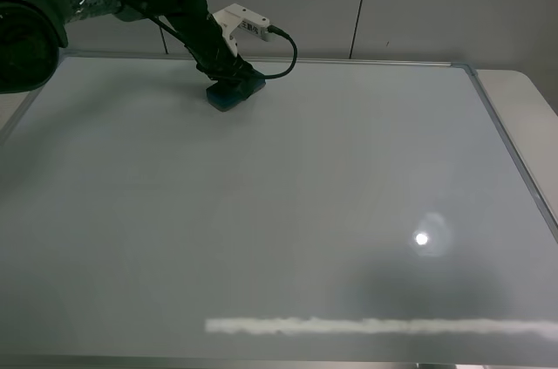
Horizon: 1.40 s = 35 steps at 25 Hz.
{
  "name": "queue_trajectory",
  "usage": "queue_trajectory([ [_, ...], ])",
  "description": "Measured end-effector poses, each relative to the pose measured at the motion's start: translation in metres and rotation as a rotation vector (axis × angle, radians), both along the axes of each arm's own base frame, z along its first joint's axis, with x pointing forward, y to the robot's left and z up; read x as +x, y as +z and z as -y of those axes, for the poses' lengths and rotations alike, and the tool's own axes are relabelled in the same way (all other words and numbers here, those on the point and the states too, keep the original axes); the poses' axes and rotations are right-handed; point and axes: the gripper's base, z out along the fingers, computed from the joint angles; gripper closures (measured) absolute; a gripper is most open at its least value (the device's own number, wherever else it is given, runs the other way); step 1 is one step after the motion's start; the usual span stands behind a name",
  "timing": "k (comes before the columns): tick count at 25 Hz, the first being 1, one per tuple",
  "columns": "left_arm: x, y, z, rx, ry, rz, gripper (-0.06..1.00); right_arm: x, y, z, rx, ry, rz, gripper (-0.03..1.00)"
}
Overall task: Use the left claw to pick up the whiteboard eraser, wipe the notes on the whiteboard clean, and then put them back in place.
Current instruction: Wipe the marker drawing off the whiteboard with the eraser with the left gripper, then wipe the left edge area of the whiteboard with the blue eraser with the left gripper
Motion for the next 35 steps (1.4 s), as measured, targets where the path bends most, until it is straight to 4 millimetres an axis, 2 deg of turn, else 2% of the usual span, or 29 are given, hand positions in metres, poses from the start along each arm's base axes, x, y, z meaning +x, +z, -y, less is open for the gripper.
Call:
queue_trajectory([
  [5,-0.001,0.003,-0.001,-0.004,0.033,-0.017,0.39,0.000,0.000,0.000,0.000,0.000,0.000,-0.03],
  [12,-0.017,0.030,-0.014,0.073,0.079,-0.138,0.39,0.000,0.000,0.000,0.000,0.000,0.000,-0.03],
  [20,-0.037,0.089,-0.030,0.158,0.143,-0.186,0.39,0.000,0.000,0.000,0.000,0.000,0.000,-0.03],
  [24,-0.042,0.120,-0.036,0.171,0.176,-0.121,0.39,0.000,0.000,0.000,0.000,0.000,0.000,-0.03],
  [30,-0.057,0.180,-0.048,0.144,0.235,-0.005,0.39,0.000,0.000,0.000,0.000,0.000,0.000,-0.03],
  [33,-0.065,0.195,-0.059,0.137,0.261,0.014,0.39,0.000,0.000,0.000,0.000,0.000,0.000,-0.03],
  [35,-0.071,0.195,-0.069,0.145,0.278,-0.004,0.39,0.000,0.000,0.000,0.000,0.000,0.000,-0.03],
])
